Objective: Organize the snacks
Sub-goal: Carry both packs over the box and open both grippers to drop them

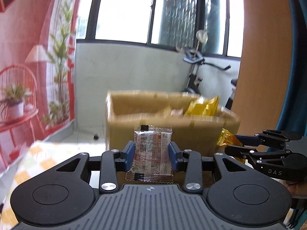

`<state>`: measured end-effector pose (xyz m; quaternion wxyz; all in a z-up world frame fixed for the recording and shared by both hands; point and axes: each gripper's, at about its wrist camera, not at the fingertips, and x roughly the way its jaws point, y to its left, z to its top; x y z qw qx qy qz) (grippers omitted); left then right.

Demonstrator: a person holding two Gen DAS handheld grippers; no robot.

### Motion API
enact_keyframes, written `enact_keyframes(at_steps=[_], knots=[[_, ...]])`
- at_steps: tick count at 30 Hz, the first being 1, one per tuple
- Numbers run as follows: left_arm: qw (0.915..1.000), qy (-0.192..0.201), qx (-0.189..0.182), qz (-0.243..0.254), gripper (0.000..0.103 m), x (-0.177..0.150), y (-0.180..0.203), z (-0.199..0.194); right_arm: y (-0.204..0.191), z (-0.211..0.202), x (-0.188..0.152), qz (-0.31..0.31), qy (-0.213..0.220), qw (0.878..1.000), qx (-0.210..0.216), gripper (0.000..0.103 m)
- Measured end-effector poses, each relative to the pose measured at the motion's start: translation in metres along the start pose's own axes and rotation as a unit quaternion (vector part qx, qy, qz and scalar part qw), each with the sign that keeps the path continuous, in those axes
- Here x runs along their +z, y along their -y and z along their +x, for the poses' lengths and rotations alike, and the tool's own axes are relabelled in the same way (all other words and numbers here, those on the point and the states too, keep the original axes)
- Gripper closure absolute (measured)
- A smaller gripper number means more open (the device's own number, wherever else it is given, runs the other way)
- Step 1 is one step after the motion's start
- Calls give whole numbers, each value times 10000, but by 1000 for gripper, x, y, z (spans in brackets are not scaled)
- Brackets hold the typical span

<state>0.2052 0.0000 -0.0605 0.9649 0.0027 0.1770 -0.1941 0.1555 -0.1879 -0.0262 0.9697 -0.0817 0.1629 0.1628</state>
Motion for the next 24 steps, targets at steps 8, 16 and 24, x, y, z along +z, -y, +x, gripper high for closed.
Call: enact_keyframes(at_steps=[8,16,24], knots=[[9998,114,-15,130,62,53,8,47,14,27,61,18,593,9982,-73,65],[9994,-281,213,-70,62,74,-12,96,31,84,81,544,434,9974,-208,65],[9977,-560,329,-172,48,73,-29,114,39,105,80,782,177,9964,-285,58]])
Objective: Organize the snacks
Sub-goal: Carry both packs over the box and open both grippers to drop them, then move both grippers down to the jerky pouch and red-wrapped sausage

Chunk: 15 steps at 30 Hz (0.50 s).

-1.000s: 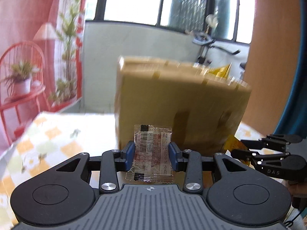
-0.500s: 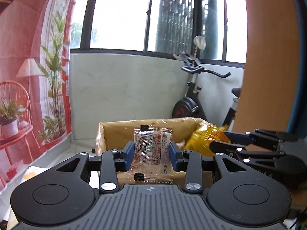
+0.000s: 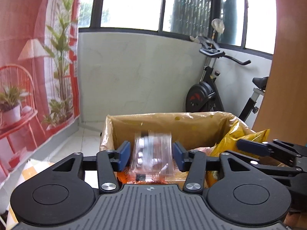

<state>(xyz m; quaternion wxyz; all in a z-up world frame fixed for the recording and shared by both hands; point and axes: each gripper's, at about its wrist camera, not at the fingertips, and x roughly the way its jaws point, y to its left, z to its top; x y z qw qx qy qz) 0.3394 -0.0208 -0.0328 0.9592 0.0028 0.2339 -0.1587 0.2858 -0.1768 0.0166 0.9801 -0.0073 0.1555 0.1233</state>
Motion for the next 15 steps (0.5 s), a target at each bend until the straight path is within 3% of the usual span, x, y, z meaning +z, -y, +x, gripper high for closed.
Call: enact_keyframes(at_steps=[3,15], knots=[[10000,32,56,-15,46,0,-7,-6,2,-7,-1,61,88,9999,-49,48],[9999,92,133,21,46,-15,-16,-65,-6,-60,-10,233,263,9994,14,48]])
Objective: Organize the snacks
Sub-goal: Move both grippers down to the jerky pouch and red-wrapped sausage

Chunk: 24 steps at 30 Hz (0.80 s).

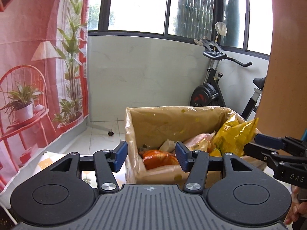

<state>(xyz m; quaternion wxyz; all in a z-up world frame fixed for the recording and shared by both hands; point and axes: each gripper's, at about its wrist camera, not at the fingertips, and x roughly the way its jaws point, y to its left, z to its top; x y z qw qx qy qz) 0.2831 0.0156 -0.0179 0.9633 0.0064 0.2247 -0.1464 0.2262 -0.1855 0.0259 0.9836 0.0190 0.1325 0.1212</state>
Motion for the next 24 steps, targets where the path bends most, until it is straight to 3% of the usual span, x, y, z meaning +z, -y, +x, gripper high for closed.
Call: enact_keyframes(at_steps=[10,24], knots=[[9992,-175,-105,-352,46,-47,-10,-30,-12,-31,-34,154,-205,9997,-52,48],[9942,-814,44,-699,46,-129,-15,-12,-19,-23,-128,476,-1429,9886,32,48]])
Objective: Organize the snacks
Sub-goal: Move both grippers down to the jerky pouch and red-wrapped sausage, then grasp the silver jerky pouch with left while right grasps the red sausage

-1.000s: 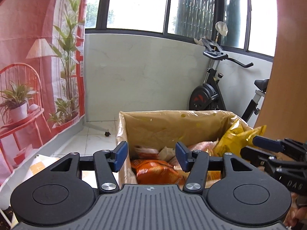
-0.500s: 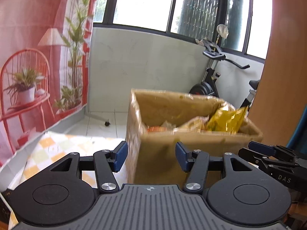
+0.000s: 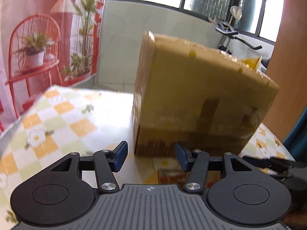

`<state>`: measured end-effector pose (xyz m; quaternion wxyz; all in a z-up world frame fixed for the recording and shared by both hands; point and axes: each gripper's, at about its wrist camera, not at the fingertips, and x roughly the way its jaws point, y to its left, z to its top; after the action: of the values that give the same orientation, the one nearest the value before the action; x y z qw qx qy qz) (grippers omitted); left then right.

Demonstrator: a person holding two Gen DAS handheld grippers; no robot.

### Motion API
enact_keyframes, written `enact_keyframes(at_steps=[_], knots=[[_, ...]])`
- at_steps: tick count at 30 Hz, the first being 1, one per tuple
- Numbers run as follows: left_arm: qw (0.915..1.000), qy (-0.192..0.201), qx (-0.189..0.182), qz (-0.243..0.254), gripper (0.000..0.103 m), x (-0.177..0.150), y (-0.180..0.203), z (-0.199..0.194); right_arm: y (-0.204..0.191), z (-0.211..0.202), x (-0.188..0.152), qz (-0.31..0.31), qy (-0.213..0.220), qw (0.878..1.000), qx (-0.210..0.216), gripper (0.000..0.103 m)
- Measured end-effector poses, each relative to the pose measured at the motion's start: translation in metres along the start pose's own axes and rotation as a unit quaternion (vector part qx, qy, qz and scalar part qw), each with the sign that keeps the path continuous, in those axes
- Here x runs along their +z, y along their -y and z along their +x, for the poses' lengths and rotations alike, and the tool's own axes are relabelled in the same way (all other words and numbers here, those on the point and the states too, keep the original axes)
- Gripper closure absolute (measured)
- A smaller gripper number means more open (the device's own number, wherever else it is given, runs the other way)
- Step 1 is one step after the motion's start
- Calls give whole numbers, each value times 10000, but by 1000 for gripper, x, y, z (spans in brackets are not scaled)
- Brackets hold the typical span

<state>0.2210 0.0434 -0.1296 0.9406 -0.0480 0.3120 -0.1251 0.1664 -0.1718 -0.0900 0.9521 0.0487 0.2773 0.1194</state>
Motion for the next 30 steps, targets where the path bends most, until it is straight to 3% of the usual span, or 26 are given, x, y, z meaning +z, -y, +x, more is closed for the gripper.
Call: enact_keyframes(at_steps=[7,11,13,17,18,30], knots=[[9997,-233,-11,-125,46,-26,0,8,-11,25,-34,-151,-783,9968,45,49],[9993,-339,-4,-147,46,-33,0,13,-10,33,-43,-144,-998,9949,17,57],[9992,-378,4,-140,46,-39,2,13,-11,31,-46,-211,-962,9951,-14,68],[9989,-469,-5,-69,46,-42,5,18,-4,31,-44,-195,-886,9958,-82,72],[9987,-505,-9,-35,46,-44,6,20,-4,31,-44,-204,-864,9960,-134,78],[9966,-790,17,246,43,-56,29,49,4,29,-46,-233,-647,9975,-133,78]])
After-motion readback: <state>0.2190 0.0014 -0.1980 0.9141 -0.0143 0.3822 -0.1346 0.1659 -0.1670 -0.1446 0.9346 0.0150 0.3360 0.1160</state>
